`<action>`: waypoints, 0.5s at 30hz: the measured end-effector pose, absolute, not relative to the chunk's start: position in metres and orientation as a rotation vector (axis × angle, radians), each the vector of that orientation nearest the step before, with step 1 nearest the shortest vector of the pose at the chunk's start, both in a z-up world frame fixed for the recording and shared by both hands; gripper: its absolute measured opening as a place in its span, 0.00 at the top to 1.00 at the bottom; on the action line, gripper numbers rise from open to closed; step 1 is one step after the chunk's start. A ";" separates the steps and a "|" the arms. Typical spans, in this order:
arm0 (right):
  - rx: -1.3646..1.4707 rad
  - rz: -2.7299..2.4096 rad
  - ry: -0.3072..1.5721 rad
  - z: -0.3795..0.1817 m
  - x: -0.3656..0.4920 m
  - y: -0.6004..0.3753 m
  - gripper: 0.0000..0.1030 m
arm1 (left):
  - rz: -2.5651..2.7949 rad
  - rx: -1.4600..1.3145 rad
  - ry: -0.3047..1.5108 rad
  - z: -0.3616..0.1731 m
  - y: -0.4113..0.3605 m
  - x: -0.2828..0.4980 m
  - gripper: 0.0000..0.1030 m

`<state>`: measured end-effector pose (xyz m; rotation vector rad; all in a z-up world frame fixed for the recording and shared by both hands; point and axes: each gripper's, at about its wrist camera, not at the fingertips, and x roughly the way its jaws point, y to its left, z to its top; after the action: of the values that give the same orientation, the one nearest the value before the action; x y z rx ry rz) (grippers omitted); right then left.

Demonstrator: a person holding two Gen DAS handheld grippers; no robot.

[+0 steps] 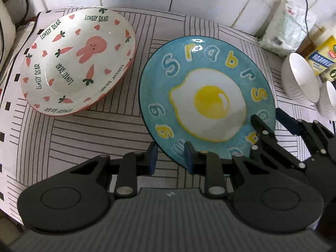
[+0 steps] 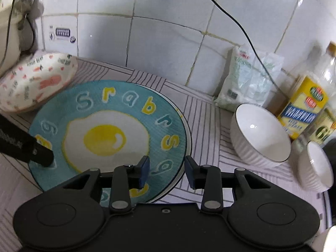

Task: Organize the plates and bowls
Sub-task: 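Open both grippers and withdraw from the blue egg plate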

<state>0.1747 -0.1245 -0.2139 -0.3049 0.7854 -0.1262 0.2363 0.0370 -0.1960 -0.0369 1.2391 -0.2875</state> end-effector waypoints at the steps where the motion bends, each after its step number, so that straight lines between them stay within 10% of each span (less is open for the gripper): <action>1: -0.335 -0.129 0.779 -0.216 0.174 -0.122 0.59 | -0.300 -0.041 1.236 -0.194 0.038 0.236 0.77; 15: -0.096 -0.117 0.734 -0.164 0.130 -0.117 0.59 | -0.410 0.068 1.125 -0.129 0.069 0.206 0.73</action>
<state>0.1299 -0.1171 -0.1635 -0.0962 0.7344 -0.1170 0.2061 0.0690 -0.1286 0.0684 1.1247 -0.4097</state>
